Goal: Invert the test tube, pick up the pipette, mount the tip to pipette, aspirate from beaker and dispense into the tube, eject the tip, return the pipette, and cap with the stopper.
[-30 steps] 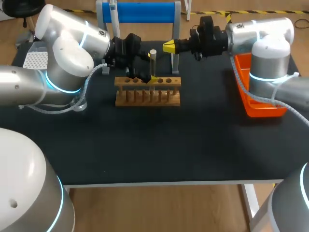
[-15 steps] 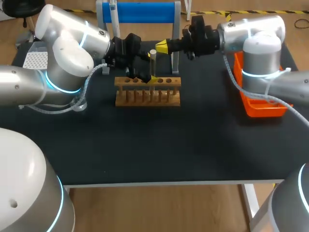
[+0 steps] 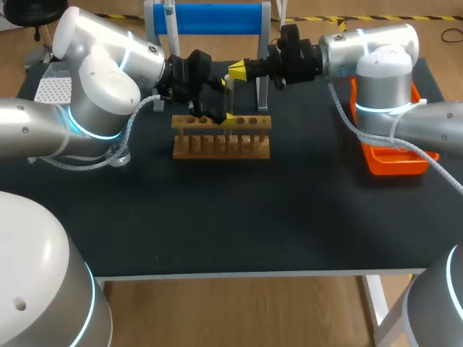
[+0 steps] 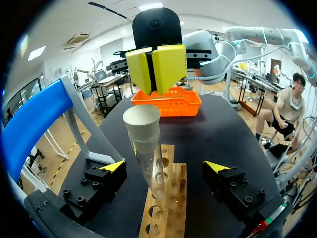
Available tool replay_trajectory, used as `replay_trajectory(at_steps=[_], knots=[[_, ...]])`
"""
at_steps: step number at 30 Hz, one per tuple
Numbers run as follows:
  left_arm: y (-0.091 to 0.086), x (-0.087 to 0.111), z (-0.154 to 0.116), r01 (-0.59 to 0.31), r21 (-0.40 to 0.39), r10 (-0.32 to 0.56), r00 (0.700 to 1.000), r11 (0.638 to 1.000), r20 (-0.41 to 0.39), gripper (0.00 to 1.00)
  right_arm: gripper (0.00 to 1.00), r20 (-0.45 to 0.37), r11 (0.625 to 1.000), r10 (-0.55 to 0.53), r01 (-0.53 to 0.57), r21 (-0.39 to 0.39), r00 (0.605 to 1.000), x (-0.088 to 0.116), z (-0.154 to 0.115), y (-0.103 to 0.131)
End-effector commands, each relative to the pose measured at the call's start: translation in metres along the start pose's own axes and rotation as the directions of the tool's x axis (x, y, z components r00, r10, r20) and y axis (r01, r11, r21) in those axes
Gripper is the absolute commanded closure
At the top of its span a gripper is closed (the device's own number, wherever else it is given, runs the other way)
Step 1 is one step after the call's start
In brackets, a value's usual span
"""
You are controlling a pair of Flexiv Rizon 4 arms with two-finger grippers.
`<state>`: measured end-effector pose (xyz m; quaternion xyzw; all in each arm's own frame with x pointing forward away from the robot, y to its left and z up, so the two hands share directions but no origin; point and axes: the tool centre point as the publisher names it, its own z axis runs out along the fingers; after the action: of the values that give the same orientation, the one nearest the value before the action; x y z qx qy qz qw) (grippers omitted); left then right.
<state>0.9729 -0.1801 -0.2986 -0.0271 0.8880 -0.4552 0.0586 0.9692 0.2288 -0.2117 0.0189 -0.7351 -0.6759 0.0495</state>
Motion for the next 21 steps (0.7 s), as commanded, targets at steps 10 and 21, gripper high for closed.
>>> replay_trajectory(at_steps=[10, 21], knots=[[0.000, -0.001, 0.000, 0.001, -0.002, -0.001, 1.000, 1.000, -0.002, 0.00, 1.00, -0.013, 1.000, 0.015, -0.015, -0.005, 1.000, -0.009, 0.004, -0.010], [0.000, -0.001, 0.000, 0.001, -0.002, -0.001, 1.000, 1.000, -0.002, 0.00, 1.00, -0.016, 1.000, 0.028, -0.028, 0.000, 0.999, -0.009, 0.008, -0.022]])
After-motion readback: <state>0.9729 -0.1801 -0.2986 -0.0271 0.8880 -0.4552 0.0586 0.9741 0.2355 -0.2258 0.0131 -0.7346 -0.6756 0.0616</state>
